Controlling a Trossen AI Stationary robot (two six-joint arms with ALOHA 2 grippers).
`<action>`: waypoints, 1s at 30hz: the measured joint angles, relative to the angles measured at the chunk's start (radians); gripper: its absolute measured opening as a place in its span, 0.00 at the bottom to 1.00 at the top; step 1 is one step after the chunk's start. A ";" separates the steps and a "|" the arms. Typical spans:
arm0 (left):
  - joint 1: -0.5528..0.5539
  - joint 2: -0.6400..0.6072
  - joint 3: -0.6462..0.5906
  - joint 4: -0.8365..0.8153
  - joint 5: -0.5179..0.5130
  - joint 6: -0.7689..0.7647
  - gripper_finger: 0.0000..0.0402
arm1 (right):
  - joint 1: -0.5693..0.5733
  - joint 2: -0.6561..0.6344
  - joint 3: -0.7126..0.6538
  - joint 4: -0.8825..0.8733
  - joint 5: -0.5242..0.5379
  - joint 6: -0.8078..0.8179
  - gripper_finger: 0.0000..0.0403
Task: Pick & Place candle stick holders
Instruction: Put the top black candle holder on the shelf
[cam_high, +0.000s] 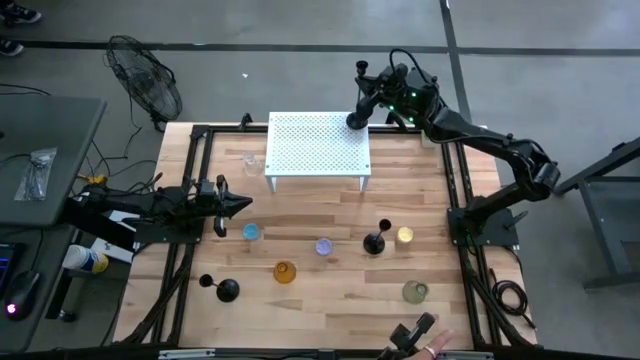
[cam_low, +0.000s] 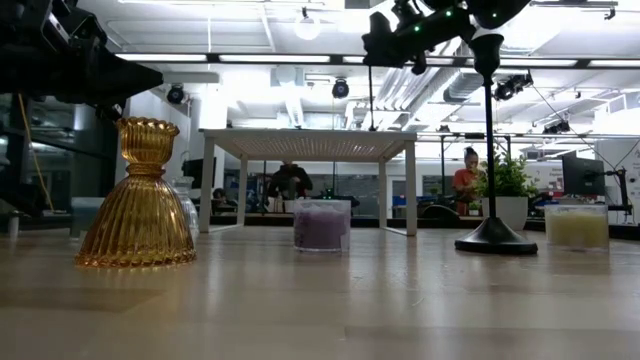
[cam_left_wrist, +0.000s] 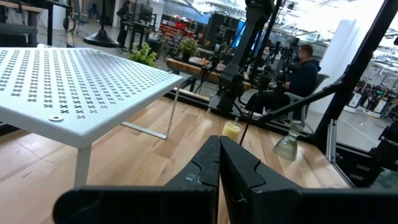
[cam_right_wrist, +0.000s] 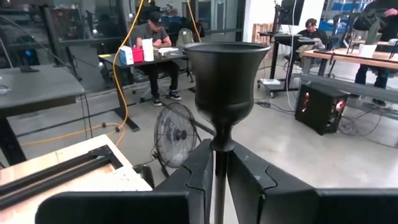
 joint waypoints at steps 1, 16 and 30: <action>0.000 0.000 0.000 0.000 0.000 0.000 0.00 | 0.000 0.004 0.000 0.002 0.001 0.008 0.09; 0.000 0.000 0.000 0.000 0.000 0.000 0.00 | 0.005 0.033 0.000 0.021 0.024 0.012 0.09; 0.000 0.000 0.000 0.000 0.000 0.000 0.00 | 0.005 0.033 0.000 -0.018 0.023 0.011 0.09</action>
